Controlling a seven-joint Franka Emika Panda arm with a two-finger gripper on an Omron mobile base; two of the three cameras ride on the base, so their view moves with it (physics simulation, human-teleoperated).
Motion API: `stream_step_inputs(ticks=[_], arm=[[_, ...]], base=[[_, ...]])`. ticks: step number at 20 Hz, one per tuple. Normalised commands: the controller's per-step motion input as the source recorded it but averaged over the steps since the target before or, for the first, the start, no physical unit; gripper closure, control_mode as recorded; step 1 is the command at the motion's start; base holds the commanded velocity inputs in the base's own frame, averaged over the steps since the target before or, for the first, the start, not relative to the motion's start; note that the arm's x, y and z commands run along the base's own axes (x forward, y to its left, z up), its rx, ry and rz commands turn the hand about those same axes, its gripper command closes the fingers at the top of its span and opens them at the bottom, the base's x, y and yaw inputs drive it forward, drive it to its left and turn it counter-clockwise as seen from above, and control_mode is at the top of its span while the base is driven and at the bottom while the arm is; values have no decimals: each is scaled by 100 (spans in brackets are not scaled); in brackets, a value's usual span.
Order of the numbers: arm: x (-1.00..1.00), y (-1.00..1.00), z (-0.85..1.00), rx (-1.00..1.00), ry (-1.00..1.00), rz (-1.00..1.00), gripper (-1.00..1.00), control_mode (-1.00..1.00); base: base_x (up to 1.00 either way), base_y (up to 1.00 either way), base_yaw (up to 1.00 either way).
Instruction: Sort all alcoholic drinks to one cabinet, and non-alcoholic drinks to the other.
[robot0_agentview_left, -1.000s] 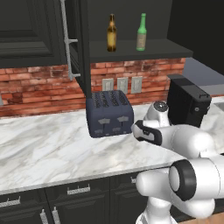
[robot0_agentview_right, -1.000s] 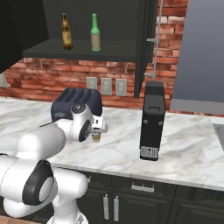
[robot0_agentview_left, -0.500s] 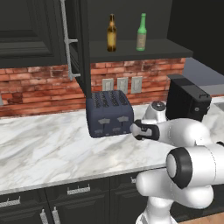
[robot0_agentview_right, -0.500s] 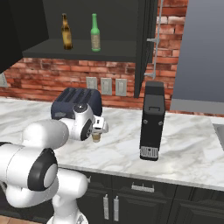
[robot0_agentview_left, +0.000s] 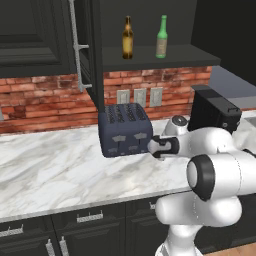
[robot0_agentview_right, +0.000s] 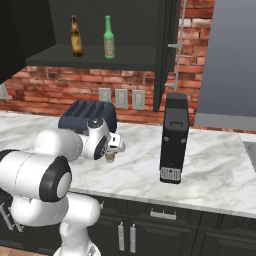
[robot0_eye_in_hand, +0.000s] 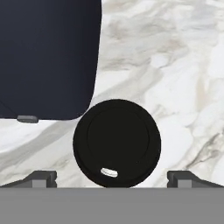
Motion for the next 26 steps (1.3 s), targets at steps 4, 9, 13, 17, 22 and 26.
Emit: stream_step_inputs(ticks=[4,9,13,17,22,26], arm=[[16,0,-11,0,0,0,-100,-100],[14,0,-17,1,-1,0,-100,-100],[19,0,-20,1,-1,0,-100,-100],[21,0,-24,0,-6,0,-100,-100],[20,0,-26,0,-6,0,-100,-100],[19,0,-38,0,1,0,100,-100]], base=[[0,0,0],[0,0,0],[0,0,0],[0,0,0],[0,0,0],[0,0,0]])
